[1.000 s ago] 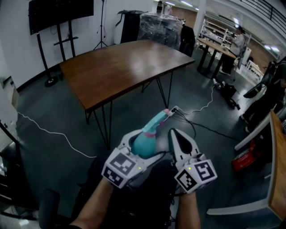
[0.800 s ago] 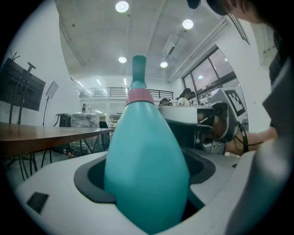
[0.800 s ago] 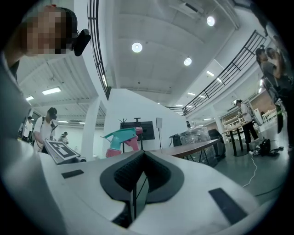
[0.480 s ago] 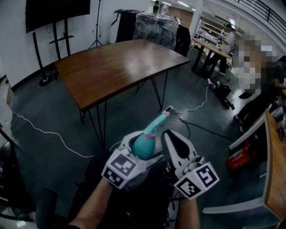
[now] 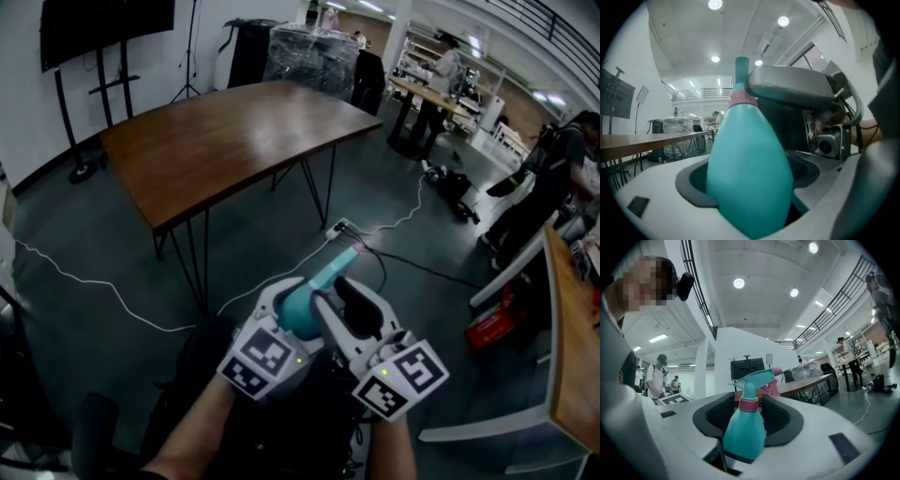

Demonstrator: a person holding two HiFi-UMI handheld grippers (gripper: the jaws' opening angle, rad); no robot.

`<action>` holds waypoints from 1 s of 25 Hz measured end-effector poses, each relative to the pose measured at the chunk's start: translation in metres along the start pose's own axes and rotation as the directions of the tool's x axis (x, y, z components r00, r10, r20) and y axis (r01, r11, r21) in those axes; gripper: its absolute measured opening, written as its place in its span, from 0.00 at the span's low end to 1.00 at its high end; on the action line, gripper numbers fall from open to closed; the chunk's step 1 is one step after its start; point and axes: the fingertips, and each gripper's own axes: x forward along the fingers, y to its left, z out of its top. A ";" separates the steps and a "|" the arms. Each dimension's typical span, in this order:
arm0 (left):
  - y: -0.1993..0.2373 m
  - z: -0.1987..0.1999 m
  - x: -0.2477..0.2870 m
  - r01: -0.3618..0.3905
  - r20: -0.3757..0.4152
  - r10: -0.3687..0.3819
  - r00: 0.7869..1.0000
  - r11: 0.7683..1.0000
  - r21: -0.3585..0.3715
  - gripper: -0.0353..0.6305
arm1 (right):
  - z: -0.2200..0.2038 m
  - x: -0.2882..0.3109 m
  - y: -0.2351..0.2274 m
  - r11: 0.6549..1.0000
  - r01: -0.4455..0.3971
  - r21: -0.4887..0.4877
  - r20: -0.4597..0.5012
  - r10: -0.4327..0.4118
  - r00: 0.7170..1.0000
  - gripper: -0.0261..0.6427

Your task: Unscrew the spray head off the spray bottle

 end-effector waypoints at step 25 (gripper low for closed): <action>-0.066 -0.001 0.011 0.273 -0.049 -0.269 0.962 0.956 0.111 0.70 | -0.002 -0.056 -0.014 0.997 -0.080 0.005 -0.034 0.080 0.996 0.24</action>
